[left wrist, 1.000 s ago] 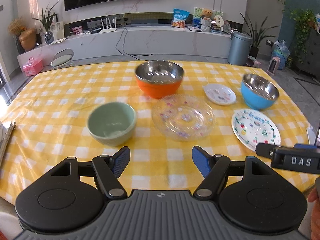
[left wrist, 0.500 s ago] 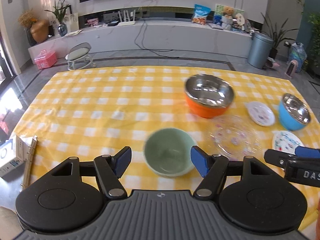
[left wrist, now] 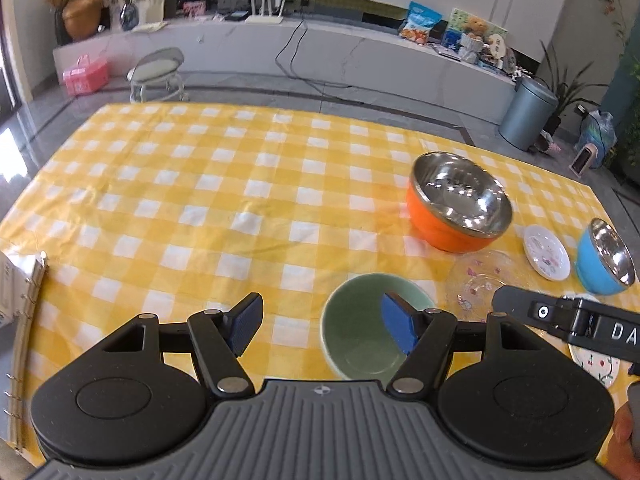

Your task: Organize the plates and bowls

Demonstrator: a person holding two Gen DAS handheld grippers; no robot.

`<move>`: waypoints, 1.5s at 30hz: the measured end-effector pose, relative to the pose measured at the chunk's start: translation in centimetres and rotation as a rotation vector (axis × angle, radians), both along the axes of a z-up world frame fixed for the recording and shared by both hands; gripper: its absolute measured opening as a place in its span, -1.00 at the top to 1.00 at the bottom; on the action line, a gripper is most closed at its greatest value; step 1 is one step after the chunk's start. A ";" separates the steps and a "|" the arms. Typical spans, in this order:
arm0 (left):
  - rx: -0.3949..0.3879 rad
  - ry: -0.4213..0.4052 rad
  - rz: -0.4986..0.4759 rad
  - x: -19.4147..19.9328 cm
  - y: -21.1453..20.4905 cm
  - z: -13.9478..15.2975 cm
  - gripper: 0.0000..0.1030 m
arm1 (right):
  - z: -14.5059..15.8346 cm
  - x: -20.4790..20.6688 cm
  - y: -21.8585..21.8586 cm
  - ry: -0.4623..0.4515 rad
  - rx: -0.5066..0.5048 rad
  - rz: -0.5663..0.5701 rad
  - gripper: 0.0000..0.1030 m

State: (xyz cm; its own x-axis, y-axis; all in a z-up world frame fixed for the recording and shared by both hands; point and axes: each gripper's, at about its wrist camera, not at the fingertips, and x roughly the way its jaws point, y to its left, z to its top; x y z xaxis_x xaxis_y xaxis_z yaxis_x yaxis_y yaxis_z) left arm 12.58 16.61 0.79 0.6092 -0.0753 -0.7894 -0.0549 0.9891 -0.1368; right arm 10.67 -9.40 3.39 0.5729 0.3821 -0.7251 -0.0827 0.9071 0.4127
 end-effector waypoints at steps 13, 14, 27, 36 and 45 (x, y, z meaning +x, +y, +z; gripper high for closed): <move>-0.029 0.128 0.001 2.2 0.0 -4.3 0.05 | -4.9 2.4 3.3 0.112 -0.068 0.043 0.22; -0.034 0.135 0.000 2.3 0.0 -4.6 0.08 | -5.2 2.4 3.4 0.119 -0.066 0.047 0.29; -0.029 0.157 -0.034 2.6 -0.9 -5.5 0.82 | -6.3 2.9 4.0 0.131 -0.025 0.079 0.80; -0.014 0.162 -0.036 1.8 -0.7 -4.8 0.86 | -6.3 2.4 4.2 0.160 -0.016 0.094 0.83; -0.009 0.218 -0.019 -0.5 0.3 -3.9 0.85 | -6.0 -0.1 5.0 0.223 0.001 0.128 0.83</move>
State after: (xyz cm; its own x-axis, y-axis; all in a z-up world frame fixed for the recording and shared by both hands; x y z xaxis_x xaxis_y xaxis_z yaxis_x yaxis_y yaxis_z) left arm 12.07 16.91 -3.13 0.4230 -0.0925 -0.9014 -0.0657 0.9890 -0.1323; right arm 10.58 -4.39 -2.64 0.3457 0.4422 -0.8276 -0.1039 0.8946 0.4346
